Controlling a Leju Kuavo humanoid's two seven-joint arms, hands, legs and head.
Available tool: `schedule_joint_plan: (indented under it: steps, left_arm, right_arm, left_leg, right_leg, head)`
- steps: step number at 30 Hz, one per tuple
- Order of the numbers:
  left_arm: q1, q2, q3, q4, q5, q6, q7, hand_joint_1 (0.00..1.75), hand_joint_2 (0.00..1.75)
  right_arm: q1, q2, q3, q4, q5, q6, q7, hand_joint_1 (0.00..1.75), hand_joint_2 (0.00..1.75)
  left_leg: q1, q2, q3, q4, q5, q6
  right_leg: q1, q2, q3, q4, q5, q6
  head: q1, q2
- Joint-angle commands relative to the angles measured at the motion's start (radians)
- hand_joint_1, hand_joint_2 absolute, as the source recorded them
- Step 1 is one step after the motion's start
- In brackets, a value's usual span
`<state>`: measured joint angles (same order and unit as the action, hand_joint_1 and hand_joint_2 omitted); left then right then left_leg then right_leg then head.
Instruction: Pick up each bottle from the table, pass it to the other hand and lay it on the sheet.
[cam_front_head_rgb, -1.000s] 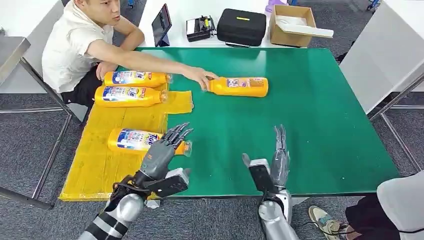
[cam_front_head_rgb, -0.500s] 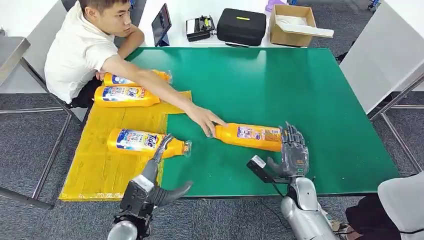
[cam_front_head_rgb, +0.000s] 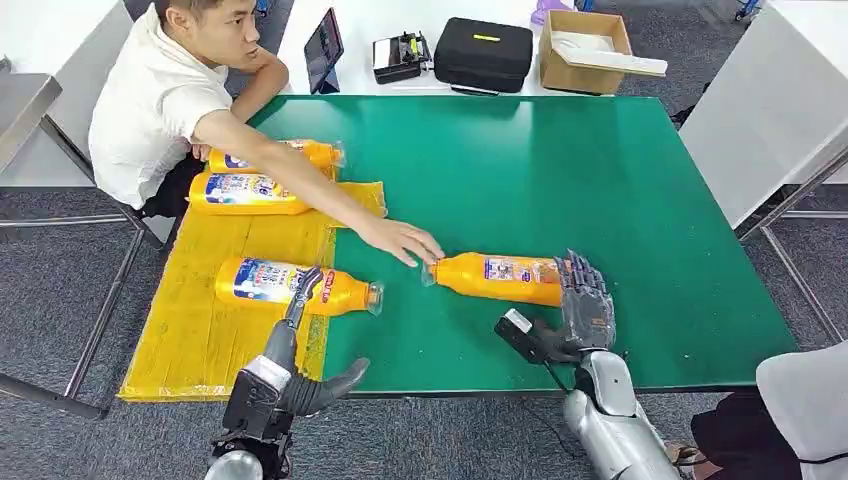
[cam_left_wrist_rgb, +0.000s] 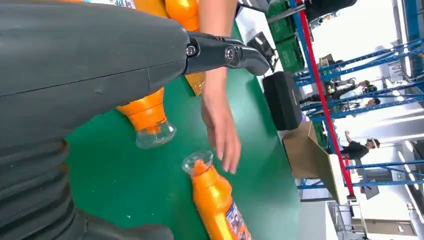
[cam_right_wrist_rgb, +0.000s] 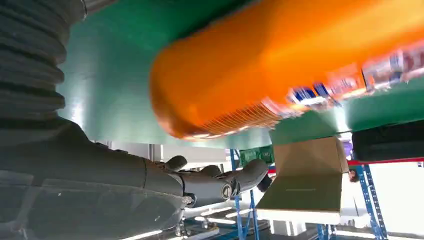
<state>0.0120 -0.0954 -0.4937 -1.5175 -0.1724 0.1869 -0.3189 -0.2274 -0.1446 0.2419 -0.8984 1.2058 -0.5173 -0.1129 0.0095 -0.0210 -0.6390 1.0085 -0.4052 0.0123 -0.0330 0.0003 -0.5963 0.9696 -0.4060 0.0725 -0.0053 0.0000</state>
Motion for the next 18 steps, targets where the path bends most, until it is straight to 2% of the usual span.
schedule_joint_plan:
  steps: [1, 2, 7, 9, 18]
  left_arm:
    - [-0.043, 0.01, 0.003, 0.046, 0.001, 0.003, 0.001, 0.0, 1.75]
    - [-0.051, 0.009, -0.001, 0.056, 0.003, 0.003, -0.001, 0.0, 1.75]
    - [-0.077, 0.011, -0.022, 0.08, 0.011, 0.0, -0.005, 0.0, 1.75]
    - [-0.084, 0.008, -0.026, 0.087, 0.015, -0.001, -0.006, 0.0, 1.75]
    - [-0.091, 0.006, -0.032, 0.095, 0.014, 0.0, -0.006, 0.0, 1.75]
  right_arm:
    - [-0.111, 0.018, 0.033, 0.154, -0.048, 0.036, -0.025, 0.0, 1.75]
    - [-0.13, 0.021, 0.035, 0.18, -0.063, 0.035, -0.034, 0.0, 1.75]
    - [-0.203, 0.031, 0.053, 0.287, -0.068, -0.021, -0.06, 0.0, 1.75]
    - [-0.218, 0.04, 0.048, 0.302, -0.086, -0.002, -0.07, 0.0, 1.75]
    - [-0.224, 0.046, 0.044, 0.325, -0.096, 0.02, -0.066, 0.0, 1.75]
  left_leg:
    - [0.001, 0.004, 0.006, 0.0, -0.003, 0.0]
    - [0.0, 0.002, 0.003, 0.0, -0.001, 0.0]
    - [0.0, 0.004, 0.004, 0.0, -0.001, 0.0]
    - [0.0, 0.004, 0.004, 0.0, -0.001, 0.0]
    - [0.0, 0.002, 0.005, 0.0, -0.002, 0.0]
  right_leg:
    - [0.002, 0.002, 0.006, -0.001, -0.002, -0.005]
    - [0.001, 0.001, 0.002, -0.001, 0.0, -0.002]
    - [0.001, 0.003, 0.003, -0.001, 0.0, -0.004]
    - [0.001, 0.002, 0.003, -0.001, 0.0, -0.003]
    - [0.001, 0.001, 0.004, -0.001, -0.001, -0.003]
  head:
    - [0.0, 0.0]
    - [0.0, 0.0]
    - [0.0, 0.0]
    - [0.0, 0.0]
    - [0.0, 0.0]
